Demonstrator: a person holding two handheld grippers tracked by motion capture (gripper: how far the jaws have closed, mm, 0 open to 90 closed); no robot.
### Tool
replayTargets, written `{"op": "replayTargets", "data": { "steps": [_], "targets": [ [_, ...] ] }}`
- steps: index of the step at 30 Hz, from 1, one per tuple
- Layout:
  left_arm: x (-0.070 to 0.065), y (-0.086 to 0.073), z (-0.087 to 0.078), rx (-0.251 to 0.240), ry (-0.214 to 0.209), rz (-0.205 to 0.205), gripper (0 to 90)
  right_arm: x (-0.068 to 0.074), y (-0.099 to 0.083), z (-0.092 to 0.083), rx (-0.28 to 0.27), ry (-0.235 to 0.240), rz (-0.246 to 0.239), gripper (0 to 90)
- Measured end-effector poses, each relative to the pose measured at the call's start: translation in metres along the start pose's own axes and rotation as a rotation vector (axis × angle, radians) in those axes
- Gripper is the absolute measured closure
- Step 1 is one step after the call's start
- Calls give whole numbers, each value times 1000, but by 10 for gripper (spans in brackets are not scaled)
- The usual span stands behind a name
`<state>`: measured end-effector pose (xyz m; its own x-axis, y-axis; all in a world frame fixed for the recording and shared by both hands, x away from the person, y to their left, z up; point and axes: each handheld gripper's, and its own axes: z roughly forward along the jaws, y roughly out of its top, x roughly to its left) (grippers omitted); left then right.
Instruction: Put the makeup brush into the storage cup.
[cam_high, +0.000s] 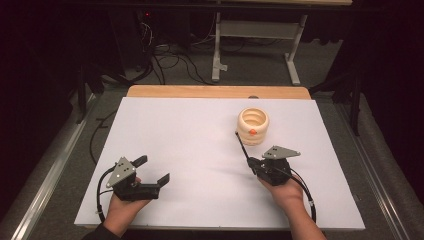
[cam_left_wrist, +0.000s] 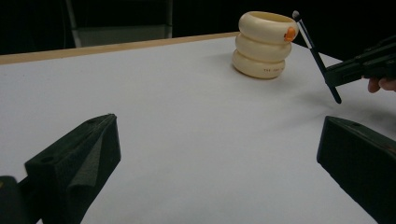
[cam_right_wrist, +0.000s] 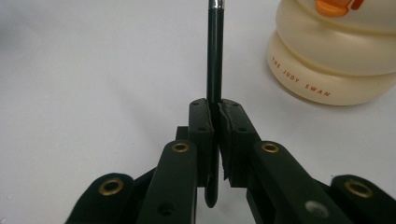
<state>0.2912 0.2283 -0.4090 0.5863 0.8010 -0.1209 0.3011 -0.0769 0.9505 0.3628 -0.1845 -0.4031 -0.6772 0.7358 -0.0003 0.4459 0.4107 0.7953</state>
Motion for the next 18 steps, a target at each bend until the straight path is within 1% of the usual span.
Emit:
{"op": "replayTargets", "data": {
  "steps": [2, 5, 6, 7, 8, 10, 14, 15, 16, 17, 18],
  "targets": [
    [0, 0, 0, 4, 0, -2, 2, 1, 0, 0, -6, -5, -3, 861],
    [2, -1, 0, 15, -8, -18, 6, 1, 0, -1, -31, -7, -10, 861],
    [2, -2, 1, 17, -7, -24, 7, 2, 0, -1, -49, -8, -18, 861],
    [3, -2, 1, 20, -5, -28, 7, 2, 0, -1, -49, -8, -18, 861],
    [3, -2, 1, 17, -2, -34, 7, 2, -1, -1, -64, -9, -23, 861],
    [4, -2, 0, 18, 3, -32, 7, 3, -1, -2, -67, -11, -23, 861],
    [4, -3, 1, 15, 8, -38, 7, 5, -3, 0, -96, -13, -32, 861],
    [4, -3, 1, 19, 9, -37, 7, 5, -3, 0, -96, -13, -32, 861],
    [5, -4, 1, 20, 10, -40, 7, 6, -3, 0, -94, -19, -32, 861],
    [5, -4, 1, 18, 9, -46, 7, 5, -3, -1, -111, -19, -39, 861],
    [5, -4, 1, 17, 10, -48, 7, 5, -3, -1, -111, -19, -39, 861]
  ]
}}
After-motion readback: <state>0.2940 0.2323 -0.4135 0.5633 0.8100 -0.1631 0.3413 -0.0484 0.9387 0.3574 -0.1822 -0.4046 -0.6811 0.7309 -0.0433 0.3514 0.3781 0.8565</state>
